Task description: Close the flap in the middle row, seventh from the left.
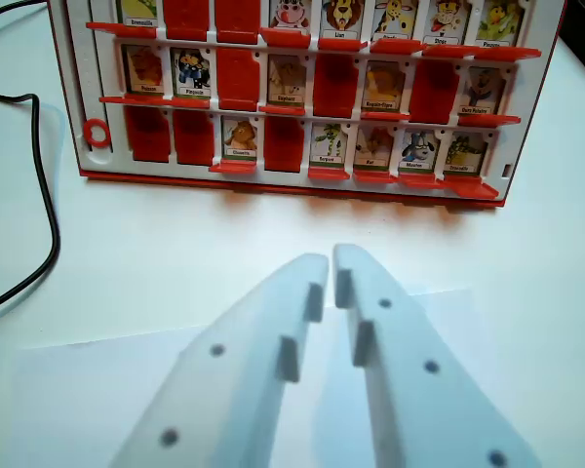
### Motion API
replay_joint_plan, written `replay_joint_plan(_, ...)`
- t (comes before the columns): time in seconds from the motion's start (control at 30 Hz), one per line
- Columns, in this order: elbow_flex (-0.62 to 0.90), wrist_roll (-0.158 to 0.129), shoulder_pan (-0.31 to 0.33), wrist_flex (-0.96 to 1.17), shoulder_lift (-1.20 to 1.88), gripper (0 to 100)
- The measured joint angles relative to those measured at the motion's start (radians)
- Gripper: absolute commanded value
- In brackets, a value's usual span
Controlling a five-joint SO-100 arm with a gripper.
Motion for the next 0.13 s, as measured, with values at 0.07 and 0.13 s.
replay_joint_plan(0.07, -0.014, 0.000, -0.012, 0.002, 0.002, 0)
replay_joint_plan(0.13, -0.028, -0.002, -0.021, 0.014, 0.002, 0)
